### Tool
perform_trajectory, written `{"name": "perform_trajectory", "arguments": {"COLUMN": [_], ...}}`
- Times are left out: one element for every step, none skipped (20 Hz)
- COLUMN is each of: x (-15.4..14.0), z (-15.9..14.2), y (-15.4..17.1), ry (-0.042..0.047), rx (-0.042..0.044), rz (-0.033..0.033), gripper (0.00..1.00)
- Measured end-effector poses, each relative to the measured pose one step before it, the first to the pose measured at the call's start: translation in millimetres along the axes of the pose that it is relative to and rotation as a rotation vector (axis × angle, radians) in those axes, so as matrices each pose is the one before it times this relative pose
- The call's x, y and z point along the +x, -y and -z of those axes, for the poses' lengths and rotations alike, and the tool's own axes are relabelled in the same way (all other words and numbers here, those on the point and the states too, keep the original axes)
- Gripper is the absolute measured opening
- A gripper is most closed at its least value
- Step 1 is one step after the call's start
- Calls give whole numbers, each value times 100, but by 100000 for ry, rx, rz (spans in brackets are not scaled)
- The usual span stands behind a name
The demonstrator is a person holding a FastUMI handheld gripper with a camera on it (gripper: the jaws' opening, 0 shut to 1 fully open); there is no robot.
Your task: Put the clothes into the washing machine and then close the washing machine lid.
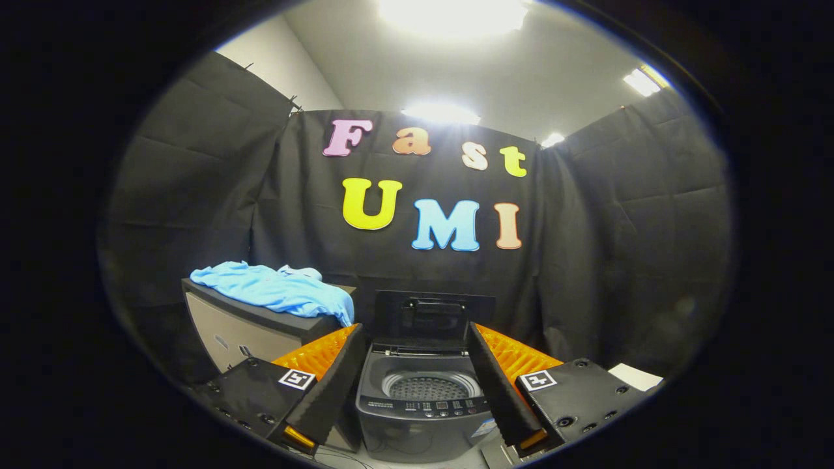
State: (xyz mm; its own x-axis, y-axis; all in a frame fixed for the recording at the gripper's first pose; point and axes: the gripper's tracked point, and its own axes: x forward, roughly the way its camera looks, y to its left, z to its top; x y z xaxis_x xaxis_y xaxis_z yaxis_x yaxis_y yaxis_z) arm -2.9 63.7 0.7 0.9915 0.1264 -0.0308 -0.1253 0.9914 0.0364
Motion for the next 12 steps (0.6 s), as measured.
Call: {"name": "perform_trajectory", "arguments": {"x": [559, 778, 594, 700, 596, 580, 556, 557, 559, 557, 617, 759], "z": [-497, -490, -552, -251, -347, -151, -316, -326, -424, -481, -478, -199], "y": [-846, -784, -659, -810, -707, -604, -597, -602, -719, -515, -513, -655], "ry": [282, 295, 460, 76, 37, -289, -314, 178, 668, 722, 748, 378], "rx": [332, 545, 654, 747, 462, 107, -161, -262, -367, -524, -333, 68], "rz": [-2417, -2183, -1922, -2303, -1964, -1669, -1438, -1737, -1691, -1356, -1538, -1813], "gripper": [98, 98, 98, 98, 98, 98, 98, 98, 98, 98, 98, 98]}}
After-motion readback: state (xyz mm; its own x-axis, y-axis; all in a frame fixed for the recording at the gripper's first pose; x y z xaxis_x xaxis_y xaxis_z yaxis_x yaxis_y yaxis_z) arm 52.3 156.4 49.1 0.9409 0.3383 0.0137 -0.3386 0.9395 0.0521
